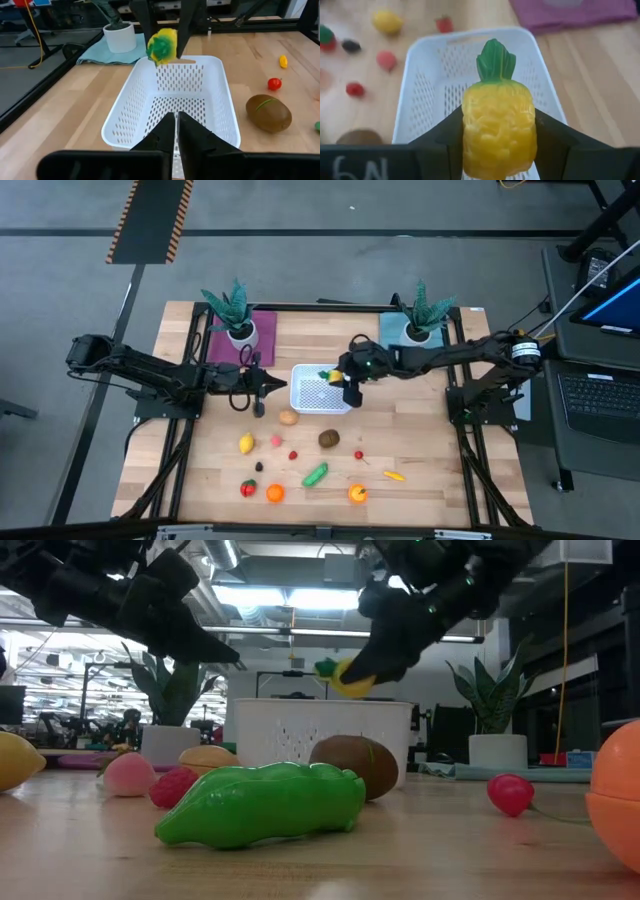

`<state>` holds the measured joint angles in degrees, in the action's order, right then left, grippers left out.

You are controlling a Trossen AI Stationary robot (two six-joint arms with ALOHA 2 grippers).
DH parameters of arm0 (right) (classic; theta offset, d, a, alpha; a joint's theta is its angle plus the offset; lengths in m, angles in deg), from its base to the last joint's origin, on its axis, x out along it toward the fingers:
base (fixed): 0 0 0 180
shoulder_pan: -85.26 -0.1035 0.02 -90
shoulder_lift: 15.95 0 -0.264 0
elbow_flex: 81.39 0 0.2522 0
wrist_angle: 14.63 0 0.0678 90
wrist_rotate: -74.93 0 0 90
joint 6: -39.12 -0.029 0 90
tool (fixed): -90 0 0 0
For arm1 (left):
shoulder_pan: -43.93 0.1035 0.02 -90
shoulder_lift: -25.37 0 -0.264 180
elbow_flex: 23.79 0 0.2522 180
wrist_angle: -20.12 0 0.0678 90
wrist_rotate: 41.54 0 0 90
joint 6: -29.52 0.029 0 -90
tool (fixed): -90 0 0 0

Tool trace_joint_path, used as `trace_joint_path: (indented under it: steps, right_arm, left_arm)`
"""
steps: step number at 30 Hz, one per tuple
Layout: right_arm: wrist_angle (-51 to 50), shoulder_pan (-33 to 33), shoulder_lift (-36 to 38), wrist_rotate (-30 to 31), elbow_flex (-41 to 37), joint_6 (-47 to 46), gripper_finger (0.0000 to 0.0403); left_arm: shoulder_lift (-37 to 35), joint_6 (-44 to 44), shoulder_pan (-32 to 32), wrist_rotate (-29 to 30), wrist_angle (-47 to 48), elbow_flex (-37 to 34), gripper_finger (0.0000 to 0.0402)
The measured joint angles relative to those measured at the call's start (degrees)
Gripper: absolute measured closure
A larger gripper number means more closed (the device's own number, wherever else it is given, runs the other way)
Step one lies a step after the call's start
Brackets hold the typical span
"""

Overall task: Pick and placing Produce into tupperware
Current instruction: Put the yellow pineapple into the white bin

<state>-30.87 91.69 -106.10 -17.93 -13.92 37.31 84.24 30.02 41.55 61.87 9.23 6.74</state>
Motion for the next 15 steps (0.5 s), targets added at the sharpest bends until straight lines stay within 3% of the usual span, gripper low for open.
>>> trace_joint_path:
  steps: [4, 15]
  right_arm:
    - [-10.38, 0.0, 0.0, 0.1, 4.6, 1.42, 0.023]
    - [-9.53, 0.13, -1.38, 0.22, 5.49, 5.39, 0.023]
  left_arm:
    - [0.0, 0.04, 0.0, 0.0, -0.02, 0.0, 0.0374]
    - [0.0, -0.02, 0.0, 0.0, -0.02, 0.0, 0.0352]
